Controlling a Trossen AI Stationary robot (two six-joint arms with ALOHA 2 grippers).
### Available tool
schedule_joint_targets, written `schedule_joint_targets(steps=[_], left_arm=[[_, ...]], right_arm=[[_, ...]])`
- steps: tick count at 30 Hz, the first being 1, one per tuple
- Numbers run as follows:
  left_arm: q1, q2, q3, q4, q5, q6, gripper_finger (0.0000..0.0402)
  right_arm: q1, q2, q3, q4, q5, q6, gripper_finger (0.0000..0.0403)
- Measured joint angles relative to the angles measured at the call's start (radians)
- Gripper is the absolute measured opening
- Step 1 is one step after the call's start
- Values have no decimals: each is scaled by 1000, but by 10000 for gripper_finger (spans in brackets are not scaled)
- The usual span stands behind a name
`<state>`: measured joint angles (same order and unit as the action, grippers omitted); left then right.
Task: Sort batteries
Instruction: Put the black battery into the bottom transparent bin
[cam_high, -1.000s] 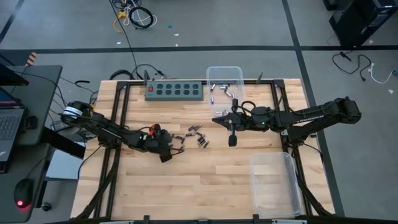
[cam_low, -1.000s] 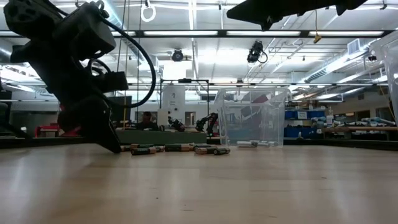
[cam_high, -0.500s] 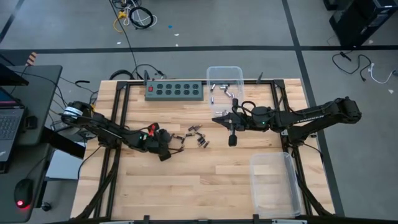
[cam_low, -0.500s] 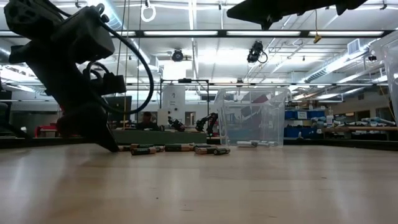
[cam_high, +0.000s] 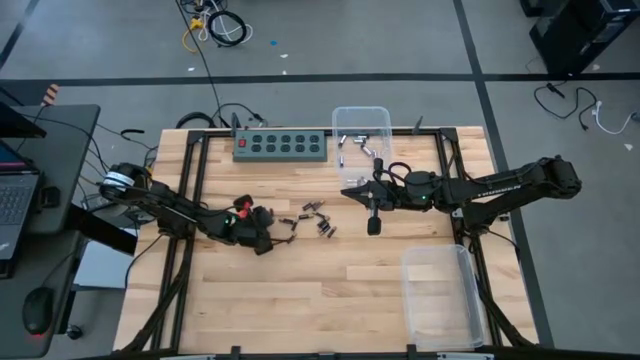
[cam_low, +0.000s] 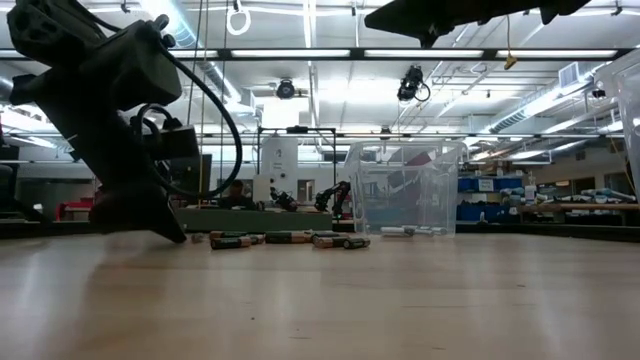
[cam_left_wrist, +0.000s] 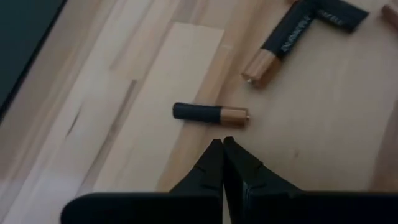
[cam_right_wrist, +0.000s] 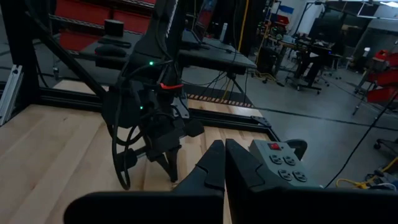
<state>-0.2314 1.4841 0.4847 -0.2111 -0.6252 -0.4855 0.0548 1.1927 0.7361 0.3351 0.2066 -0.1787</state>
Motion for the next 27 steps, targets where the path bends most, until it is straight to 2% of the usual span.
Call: schedule_joint_targets(steps=[4, 9, 13, 16, 20, 23, 27], left_arm=[[1, -12, 2, -18, -13, -59, 6], [0, -69, 5, -184, 71, -146, 37], [-31, -121, 1, -226, 99, -99, 73], [-42, -166, -3, -146, 121, -46, 98], [-44, -221, 1, -92, 45, -53, 125], [-42, -219, -2, -38, -62, -135, 141], [-34, -180, -19, 79, -141, -242, 151]], right_arm=[[-2, 0, 0, 0, 0, 0, 0], [-13, 0, 0, 3, 0, 3, 0], [-28, 0, 0, 6, 0, -1, 0], [-40, -1, 0, 6, 0, -1, 0], [-46, -1, 0, 1, 0, -1, 0], [-46, -1, 0, 1, 0, -7, 0], [-46, -1, 0, 1, 0, -8, 0]])
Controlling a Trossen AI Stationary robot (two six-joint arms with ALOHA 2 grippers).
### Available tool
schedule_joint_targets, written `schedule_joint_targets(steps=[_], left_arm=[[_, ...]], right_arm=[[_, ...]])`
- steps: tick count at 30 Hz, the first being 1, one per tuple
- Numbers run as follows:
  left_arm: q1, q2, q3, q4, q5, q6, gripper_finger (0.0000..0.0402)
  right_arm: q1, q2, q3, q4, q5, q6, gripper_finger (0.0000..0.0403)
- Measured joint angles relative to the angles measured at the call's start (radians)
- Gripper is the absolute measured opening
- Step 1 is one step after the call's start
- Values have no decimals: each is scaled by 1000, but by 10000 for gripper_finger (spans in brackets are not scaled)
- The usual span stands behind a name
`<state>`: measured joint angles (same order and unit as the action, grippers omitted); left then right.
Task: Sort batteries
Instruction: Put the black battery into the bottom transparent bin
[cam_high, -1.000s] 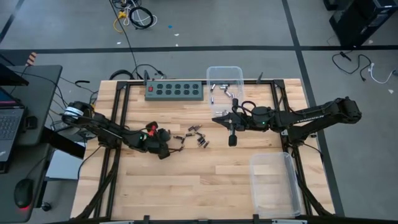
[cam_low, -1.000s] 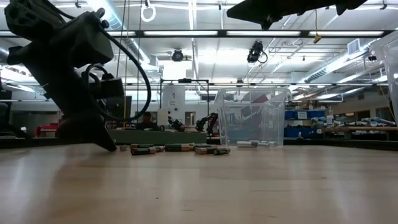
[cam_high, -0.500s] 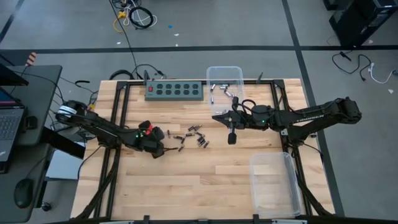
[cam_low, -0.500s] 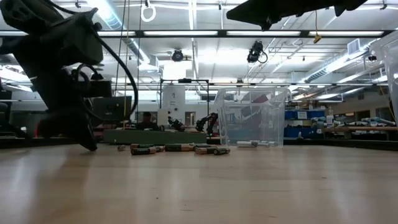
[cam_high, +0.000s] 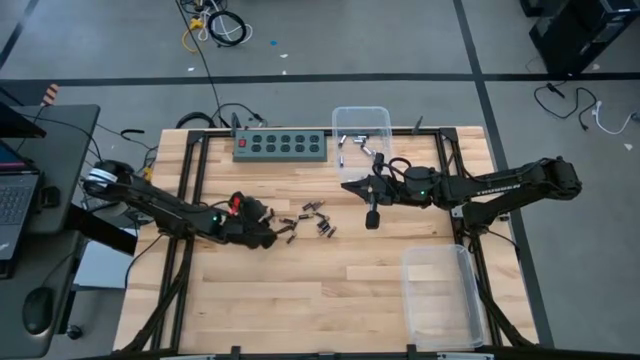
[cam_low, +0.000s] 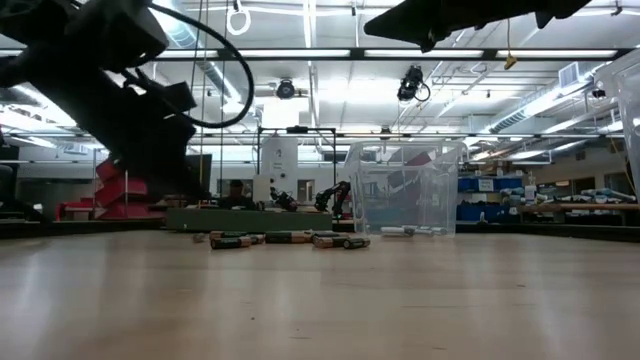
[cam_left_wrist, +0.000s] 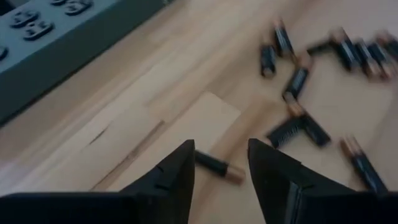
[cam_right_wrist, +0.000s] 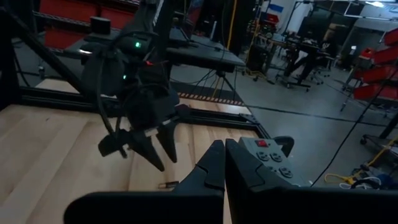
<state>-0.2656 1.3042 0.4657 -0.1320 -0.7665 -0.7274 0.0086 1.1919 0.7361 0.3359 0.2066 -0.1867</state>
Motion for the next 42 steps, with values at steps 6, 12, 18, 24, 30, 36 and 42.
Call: schedule_joint_targets(steps=[6, 12, 18, 24, 30, 36, 42], left_arm=[[48, 19, 0, 37, -7, -216, 152], [81, 19, 0, 28, 183, -389, 152], [112, 19, 1, 18, 193, -407, 152], [154, 28, 1, 28, 192, -411, 152], [179, 98, 2, 86, 216, -415, 152], [188, 130, 2, 94, 228, -417, 152], [187, 131, 2, 81, 259, -417, 152]], right_arm=[[0, 0, 0, 0, 0, -3, 0], [0, 0, 0, 0, 0, 1, 0], [0, 0, 0, 0, 0, 3, 0], [0, 0, 0, -1, 0, 2, 0], [0, 0, 0, -4, 0, -7, 0], [0, 0, 0, -8, 0, -8, 0], [-7, 0, 0, -10, 0, -8, 0]])
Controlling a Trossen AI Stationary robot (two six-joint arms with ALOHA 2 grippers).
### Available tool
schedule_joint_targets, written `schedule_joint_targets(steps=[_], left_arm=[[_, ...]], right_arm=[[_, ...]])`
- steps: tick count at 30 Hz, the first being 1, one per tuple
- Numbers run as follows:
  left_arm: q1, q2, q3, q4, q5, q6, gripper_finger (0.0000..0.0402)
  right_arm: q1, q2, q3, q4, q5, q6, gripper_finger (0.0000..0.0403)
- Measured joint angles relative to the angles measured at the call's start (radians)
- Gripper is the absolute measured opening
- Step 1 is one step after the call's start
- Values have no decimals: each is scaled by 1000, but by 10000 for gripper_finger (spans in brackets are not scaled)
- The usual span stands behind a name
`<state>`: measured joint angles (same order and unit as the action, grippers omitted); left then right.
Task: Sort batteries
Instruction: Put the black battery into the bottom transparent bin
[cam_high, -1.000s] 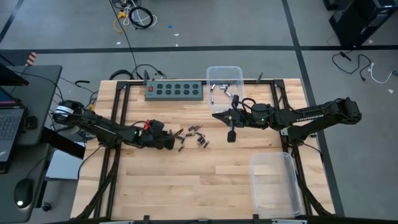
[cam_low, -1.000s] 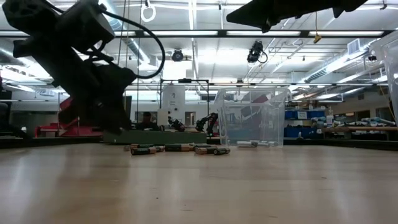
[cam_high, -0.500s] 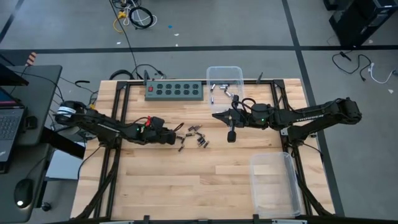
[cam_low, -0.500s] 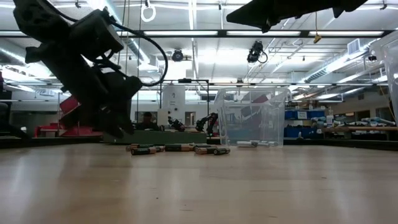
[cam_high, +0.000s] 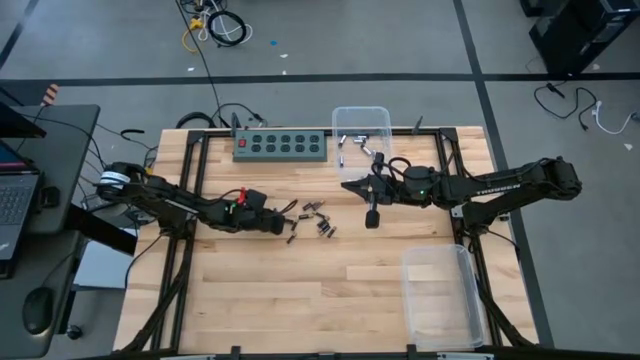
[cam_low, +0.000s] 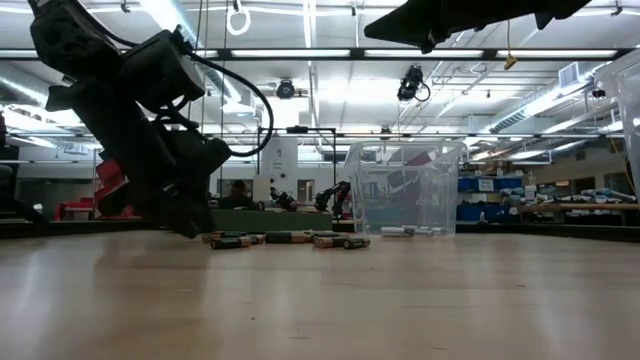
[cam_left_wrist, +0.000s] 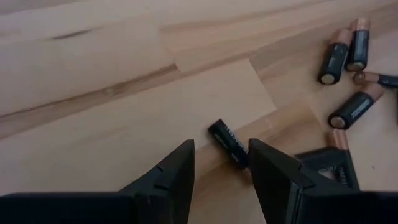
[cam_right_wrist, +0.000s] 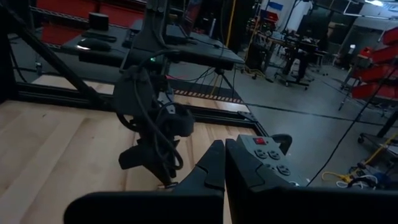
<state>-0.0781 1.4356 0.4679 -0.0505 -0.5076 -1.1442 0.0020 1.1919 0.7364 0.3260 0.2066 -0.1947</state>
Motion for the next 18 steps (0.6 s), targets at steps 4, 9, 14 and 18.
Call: schedule_joint_targets(steps=[4, 9, 14, 18], left_arm=[[0, 6, 3, -45, 2, 13, 152], [-1, 5, 4, -88, -10, 49, 152], [-4, 5, 3, -92, 8, 268, 152], [-21, 5, 3, -94, -3, 467, 152]], right_arm=[[-6, 0, 0, 0, 0, 0, 0], [-14, 0, 0, 0, 0, 6, 0], [-14, 0, 0, 0, 0, 7, 0], [-14, 0, 0, 1, 0, 8, 0]])
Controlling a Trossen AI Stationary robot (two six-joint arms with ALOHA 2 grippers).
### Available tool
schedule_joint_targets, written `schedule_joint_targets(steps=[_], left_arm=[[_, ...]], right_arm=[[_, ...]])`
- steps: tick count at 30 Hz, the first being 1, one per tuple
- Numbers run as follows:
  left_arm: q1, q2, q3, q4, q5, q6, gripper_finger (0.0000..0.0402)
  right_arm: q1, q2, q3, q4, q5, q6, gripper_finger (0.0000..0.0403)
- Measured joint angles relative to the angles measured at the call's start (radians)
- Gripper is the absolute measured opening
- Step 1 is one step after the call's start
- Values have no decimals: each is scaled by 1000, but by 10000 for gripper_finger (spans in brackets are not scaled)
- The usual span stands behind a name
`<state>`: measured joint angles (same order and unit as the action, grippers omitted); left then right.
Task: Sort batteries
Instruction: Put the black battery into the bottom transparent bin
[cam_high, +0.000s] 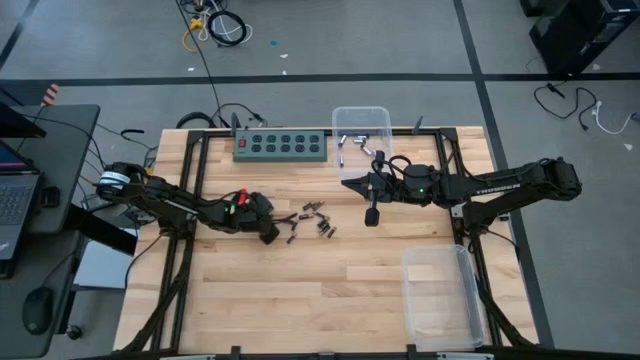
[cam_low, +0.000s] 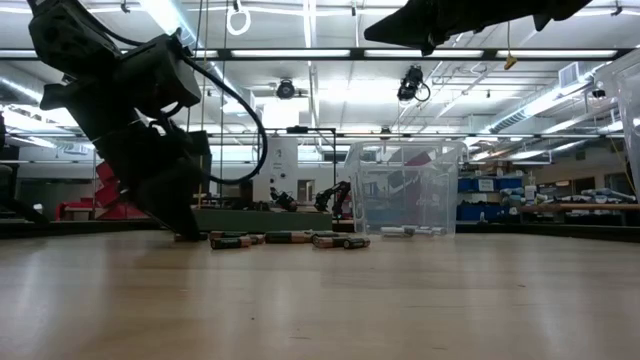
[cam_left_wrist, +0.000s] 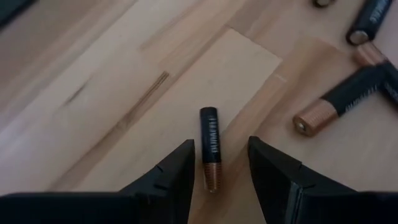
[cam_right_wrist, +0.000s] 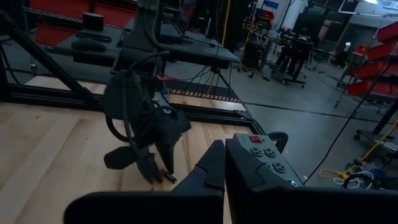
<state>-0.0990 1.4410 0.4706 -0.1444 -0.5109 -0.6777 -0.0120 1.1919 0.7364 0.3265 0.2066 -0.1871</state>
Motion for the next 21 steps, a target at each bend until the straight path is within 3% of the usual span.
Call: schedule_joint_targets(steps=[5, 12, 21], left_arm=[[0, 3, -2, -11, 4, 59, 122], [-3, 0, -61, 27, -9, 10, 15], [-26, -23, -82, 141, -62, 70, 12]], right_arm=[[0, 0, 0, 0, 0, 0, 0], [0, 0, 0, -2, 0, -2, 0], [0, 0, 0, -18, 0, 1, 0]])
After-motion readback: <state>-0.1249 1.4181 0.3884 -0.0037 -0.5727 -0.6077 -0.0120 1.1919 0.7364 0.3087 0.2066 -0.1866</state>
